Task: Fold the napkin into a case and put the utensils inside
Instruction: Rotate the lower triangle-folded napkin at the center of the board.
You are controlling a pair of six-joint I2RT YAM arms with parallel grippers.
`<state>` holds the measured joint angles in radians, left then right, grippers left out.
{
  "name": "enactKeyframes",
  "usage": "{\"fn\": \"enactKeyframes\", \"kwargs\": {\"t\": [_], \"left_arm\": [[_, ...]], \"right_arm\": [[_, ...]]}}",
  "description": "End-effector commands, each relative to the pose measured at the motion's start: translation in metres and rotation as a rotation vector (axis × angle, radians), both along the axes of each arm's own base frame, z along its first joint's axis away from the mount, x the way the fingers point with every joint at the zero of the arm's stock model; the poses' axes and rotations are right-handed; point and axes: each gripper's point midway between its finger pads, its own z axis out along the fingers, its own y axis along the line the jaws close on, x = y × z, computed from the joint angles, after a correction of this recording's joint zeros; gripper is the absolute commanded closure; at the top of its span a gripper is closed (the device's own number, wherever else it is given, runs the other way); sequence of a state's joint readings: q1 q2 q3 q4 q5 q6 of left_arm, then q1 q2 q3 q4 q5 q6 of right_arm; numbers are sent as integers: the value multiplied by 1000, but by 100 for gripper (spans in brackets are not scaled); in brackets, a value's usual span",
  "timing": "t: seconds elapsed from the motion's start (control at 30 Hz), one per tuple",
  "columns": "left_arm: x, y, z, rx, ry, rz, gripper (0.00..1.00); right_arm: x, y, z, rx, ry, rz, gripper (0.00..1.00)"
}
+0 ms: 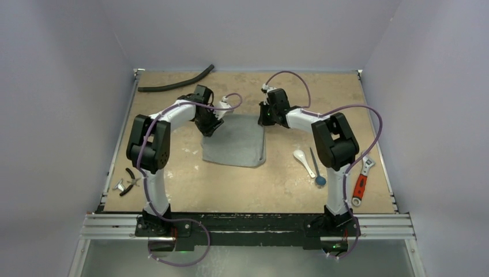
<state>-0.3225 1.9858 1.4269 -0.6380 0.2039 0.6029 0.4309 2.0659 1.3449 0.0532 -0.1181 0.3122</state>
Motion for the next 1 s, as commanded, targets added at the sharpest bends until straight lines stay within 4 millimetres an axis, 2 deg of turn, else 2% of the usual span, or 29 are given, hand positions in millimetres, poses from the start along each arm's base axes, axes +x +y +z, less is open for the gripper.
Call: {"fn": "enactKeyframes", "kwargs": {"t": [0.0,0.13,0.2,0.27,0.33,0.43,0.53,0.57,0.6,0.63,0.67,0.7,0.77,0.83,0.97], "left_arm": [[0,27,17,-18,-26,72,59],[17,25,67,-60,-133,83,54],[26,19,95,-97,-181,83,52],[31,13,118,-133,-214,83,51],[29,8,129,-168,-218,74,50],[13,2,123,-199,-174,40,48],[-7,5,97,-198,-119,49,48],[-12,7,90,-197,-100,57,48],[-19,6,83,-202,-77,61,43],[-23,5,78,-215,-61,71,31],[-29,2,74,-238,-42,73,26],[-34,1,68,-245,-23,74,26],[-38,0,62,-258,8,99,29],[-38,2,58,-260,21,127,32],[-35,10,61,-320,27,168,34]], "right_arm": [[2,-3,7,-39,-11,20,92],[6,-5,67,-13,-126,21,68],[8,-9,93,-19,-194,23,61],[7,-12,110,-31,-239,33,58],[-4,-12,109,-38,-224,66,58],[-37,-15,85,-71,-123,79,59],[-79,-25,58,-53,7,41,59],[-97,-23,59,2,43,42,58],[-112,-23,55,39,70,48,57],[-118,-23,55,65,68,43,56],[-128,-21,52,100,86,42,55],[-139,-20,49,131,111,46,55],[-155,-21,42,159,147,38,55],[-162,-17,43,208,144,44,55],[-174,-12,37,257,172,64,55]]}}
